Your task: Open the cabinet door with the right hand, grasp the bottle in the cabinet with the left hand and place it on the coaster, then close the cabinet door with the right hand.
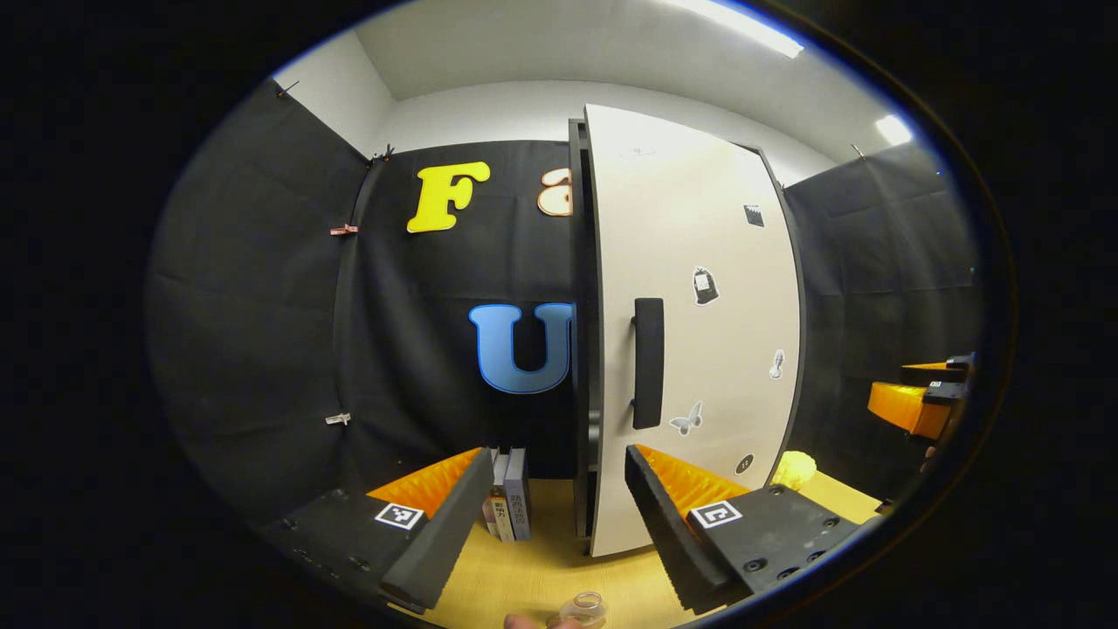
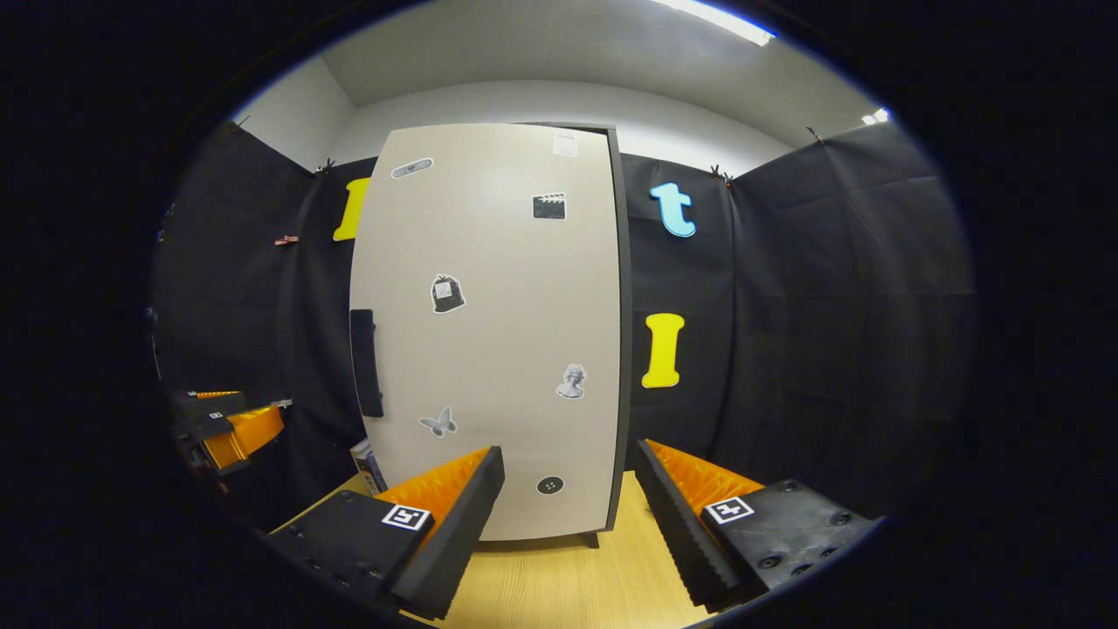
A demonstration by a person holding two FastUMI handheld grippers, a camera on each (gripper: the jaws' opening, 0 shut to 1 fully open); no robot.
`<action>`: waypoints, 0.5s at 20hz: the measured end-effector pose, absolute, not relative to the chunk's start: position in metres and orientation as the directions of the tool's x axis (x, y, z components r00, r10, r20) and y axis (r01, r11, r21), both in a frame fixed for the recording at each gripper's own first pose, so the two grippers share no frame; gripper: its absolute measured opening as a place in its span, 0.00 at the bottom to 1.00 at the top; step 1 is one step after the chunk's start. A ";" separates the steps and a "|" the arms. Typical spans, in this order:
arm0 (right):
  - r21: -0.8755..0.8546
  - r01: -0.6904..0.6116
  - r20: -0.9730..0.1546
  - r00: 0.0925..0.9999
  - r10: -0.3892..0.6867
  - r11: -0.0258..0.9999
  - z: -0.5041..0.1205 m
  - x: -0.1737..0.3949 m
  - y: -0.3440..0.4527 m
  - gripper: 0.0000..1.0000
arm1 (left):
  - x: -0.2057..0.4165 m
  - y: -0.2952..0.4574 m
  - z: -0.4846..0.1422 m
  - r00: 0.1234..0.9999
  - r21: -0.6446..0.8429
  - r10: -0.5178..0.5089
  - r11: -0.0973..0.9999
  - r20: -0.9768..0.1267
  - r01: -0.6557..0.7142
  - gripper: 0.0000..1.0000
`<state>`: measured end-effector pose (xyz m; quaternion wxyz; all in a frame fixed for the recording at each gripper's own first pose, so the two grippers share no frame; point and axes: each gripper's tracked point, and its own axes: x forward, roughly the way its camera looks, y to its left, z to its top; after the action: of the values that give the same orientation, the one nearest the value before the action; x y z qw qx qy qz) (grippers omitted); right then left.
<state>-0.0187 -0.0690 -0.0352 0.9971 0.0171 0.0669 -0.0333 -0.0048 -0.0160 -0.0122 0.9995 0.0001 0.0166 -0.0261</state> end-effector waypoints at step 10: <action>0.043 0.062 -0.139 0.989 -0.055 0.997 -0.034 -0.022 -0.067 0.98 | -0.006 -0.019 -0.012 0.998 0.004 -0.058 0.998 -0.035 0.058 0.95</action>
<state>-0.0225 -0.0667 -0.0344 0.9969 0.0234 0.0688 -0.0294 -0.0062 -0.0188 -0.0122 0.9994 0.0026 0.0174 -0.0291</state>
